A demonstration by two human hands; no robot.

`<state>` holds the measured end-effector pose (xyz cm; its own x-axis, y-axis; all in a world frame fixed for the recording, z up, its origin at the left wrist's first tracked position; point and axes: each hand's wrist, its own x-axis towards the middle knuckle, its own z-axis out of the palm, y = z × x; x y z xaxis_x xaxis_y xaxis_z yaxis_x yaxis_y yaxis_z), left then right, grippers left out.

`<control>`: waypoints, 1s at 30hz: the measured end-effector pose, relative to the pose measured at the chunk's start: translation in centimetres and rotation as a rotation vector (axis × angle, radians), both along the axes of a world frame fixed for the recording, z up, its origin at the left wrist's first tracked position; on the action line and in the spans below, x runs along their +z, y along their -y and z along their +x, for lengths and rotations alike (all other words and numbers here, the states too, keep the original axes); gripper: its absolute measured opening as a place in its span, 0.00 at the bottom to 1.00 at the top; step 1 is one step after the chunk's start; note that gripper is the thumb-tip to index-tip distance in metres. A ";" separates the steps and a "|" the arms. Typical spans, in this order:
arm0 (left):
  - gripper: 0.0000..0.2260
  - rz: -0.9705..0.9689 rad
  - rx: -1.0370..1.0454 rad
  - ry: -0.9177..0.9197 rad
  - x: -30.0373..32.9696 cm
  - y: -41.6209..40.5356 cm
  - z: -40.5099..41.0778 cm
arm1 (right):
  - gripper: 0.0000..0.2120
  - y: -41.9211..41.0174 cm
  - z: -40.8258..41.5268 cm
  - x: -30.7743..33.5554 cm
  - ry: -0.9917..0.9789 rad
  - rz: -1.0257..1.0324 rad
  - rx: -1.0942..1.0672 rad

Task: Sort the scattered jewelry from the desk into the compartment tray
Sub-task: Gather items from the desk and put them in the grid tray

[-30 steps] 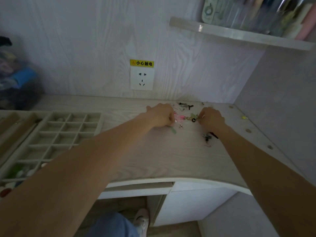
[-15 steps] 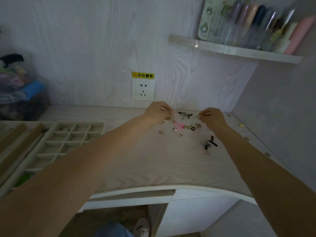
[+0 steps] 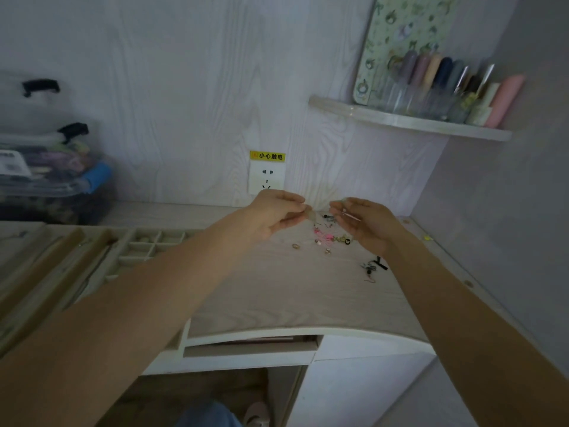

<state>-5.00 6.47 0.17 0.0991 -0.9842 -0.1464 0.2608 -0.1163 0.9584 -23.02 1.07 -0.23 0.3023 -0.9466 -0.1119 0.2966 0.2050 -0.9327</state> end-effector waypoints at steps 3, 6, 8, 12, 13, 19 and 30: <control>0.06 -0.044 -0.013 0.033 0.6 -1.7 0.7 | 0.08 -1.8 1.6 0.8 0.007 0.006 0.063; 0.04 -0.095 0.005 0.061 1.0 -3.7 1.6 | 0.08 -3.9 3.2 1.5 -0.024 0.002 0.105; 0.04 -0.144 0.050 0.104 1.3 -5.1 2.2 | 0.07 -5.4 4.3 1.9 -0.116 -0.044 0.146; 0.04 -0.255 0.131 0.228 2.0 -7.8 3.0 | 0.07 -8.8 6.3 2.4 -0.260 -0.218 0.266; 0.04 -0.264 0.144 0.248 2.1 -8.5 3.3 | 0.05 -9.7 6.7 2.5 -0.277 -0.251 0.270; 0.07 -0.295 0.066 0.196 2.4 -13.8 6.3 | 0.05 -13.5 9.0 2.8 -0.314 -0.351 0.271; 0.05 -0.114 0.143 0.342 1.1 -20.9 11.5 | 0.11 -18.9 12.4 1.4 -0.446 -0.454 0.337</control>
<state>6.53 27.38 1.25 0.2605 -0.9650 0.0288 -0.0703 0.0108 0.9975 -10.57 20.00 1.16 0.6036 -0.7922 0.0898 -0.1433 -0.2186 -0.9652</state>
